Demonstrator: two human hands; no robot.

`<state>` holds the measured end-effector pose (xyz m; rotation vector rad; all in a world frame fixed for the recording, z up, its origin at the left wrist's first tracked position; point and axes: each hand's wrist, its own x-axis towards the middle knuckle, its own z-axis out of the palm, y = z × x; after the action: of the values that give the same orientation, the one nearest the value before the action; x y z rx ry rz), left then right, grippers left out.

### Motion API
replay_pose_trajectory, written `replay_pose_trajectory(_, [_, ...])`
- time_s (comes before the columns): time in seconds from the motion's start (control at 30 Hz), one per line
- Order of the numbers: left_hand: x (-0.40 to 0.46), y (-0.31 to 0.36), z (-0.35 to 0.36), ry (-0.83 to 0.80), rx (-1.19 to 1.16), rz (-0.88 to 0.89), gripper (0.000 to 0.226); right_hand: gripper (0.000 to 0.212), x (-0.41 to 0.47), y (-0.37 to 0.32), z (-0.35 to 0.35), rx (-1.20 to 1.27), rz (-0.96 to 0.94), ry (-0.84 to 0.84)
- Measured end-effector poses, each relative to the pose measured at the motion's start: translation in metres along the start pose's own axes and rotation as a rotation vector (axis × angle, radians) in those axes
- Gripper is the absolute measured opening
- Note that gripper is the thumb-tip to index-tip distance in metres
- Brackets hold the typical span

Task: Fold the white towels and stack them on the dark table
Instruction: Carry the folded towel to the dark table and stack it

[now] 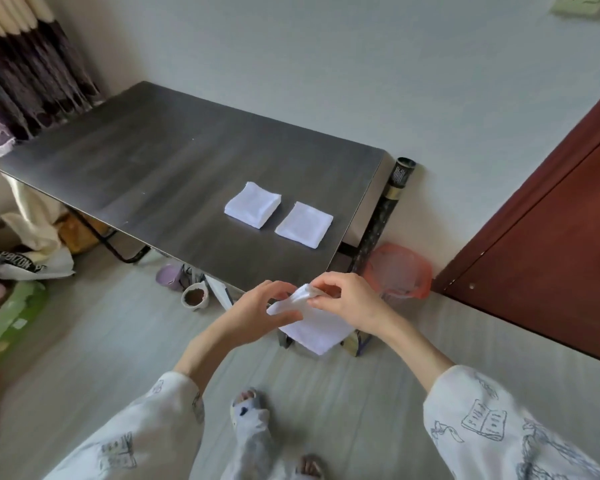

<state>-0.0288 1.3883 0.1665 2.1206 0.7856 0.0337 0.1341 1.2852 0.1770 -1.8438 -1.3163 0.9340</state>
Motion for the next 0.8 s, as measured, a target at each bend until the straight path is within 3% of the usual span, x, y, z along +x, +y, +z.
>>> replay_pose_trajectory(0.07, [0.033,-0.005,-0.012,-0.03,0.004,-0.003,0.006,0.006,0.032,0.005,-0.007,0.004,0.021,0.021])
replay_pose_trajectory(0.2, [0.102,-0.023,-0.038,-0.093,0.02,0.057,0.021,0.012,0.094,0.018,-0.02,0.034,0.099,0.077])
replay_pose_trajectory(0.4, [0.195,-0.049,-0.084,-0.375,-0.276,0.063,0.024,0.027,0.173,0.049,-0.039,0.209,0.328,0.15])
replay_pose_trajectory(0.53, [0.254,-0.065,-0.109,-0.516,-0.598,-0.097,0.031,0.033,0.208,0.076,-0.048,0.544,0.564,0.196])
replay_pose_trajectory(0.67, [0.295,-0.08,-0.111,-0.615,-0.723,-0.186,0.033,0.044,0.227,0.092,-0.039,1.017,0.701,0.249])
replay_pose_trajectory(0.8, [0.327,-0.096,-0.1,-0.638,-0.752,-0.284,0.031,0.034,0.246,0.104,-0.035,1.107,0.776,0.275])
